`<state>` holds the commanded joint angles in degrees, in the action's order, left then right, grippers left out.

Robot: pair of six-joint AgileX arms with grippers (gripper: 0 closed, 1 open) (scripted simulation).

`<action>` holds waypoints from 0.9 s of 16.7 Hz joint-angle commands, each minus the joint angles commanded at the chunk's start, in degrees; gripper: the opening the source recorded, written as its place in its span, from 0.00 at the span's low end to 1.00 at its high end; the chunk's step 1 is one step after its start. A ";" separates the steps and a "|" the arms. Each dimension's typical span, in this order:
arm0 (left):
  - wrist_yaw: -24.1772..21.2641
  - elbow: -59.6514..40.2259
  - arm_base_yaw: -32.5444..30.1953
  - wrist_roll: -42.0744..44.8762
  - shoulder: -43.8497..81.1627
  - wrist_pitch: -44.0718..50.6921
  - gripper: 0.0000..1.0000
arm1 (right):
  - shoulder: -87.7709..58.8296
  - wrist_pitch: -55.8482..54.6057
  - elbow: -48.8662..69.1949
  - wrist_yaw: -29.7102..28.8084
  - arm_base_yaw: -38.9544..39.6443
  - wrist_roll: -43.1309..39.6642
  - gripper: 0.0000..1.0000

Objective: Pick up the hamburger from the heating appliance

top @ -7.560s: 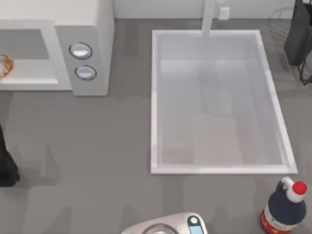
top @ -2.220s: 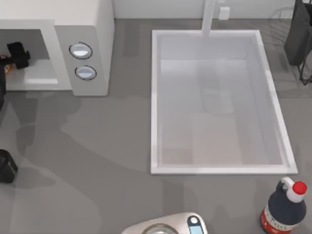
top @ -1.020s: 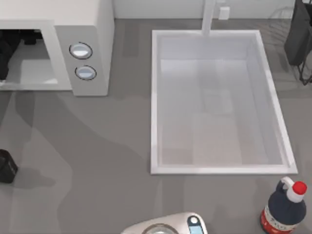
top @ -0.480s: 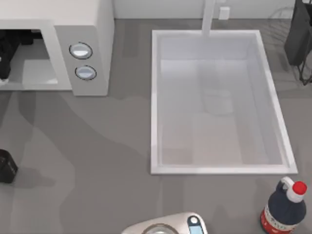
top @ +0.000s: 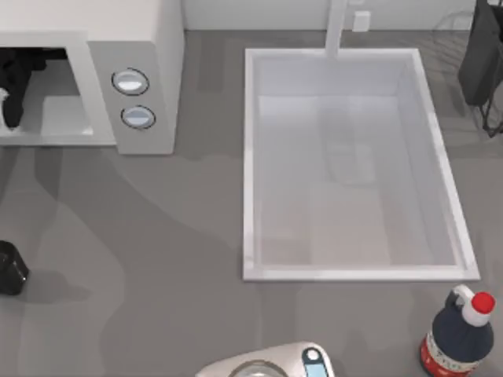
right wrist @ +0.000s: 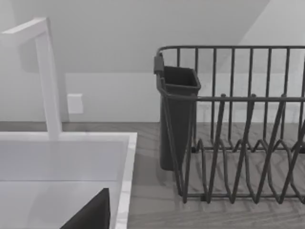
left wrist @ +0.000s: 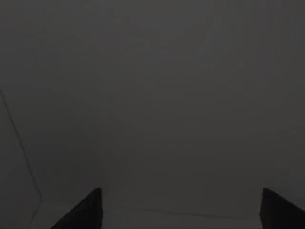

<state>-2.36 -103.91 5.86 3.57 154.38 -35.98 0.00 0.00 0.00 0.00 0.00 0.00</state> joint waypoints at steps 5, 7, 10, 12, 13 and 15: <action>4.16 8.90 -5.27 -1.93 -9.22 2.17 0.00 | 0.00 0.00 0.00 0.00 0.00 0.00 1.00; 7.22 15.72 -9.14 -3.35 -16.92 3.72 0.00 | 0.00 0.00 0.00 0.00 0.00 0.00 1.00; 12.57 27.90 -15.92 -5.84 -31.28 6.43 0.00 | 0.00 0.00 0.00 0.00 0.00 0.00 1.00; 16.27 36.40 -20.61 -7.55 -41.26 8.31 0.00 | 0.00 0.00 0.00 0.00 0.00 0.00 1.00; 18.06 40.48 -22.87 -8.38 -45.92 9.23 0.00 | 0.00 0.00 0.00 0.00 0.00 0.00 1.00; 21.35 47.82 -27.03 -9.91 -53.81 10.90 0.00 | 0.00 0.00 0.00 0.00 0.00 0.00 1.00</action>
<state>18.99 -56.09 -21.18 -6.34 100.57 -25.08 0.00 0.00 0.00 0.00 0.00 0.00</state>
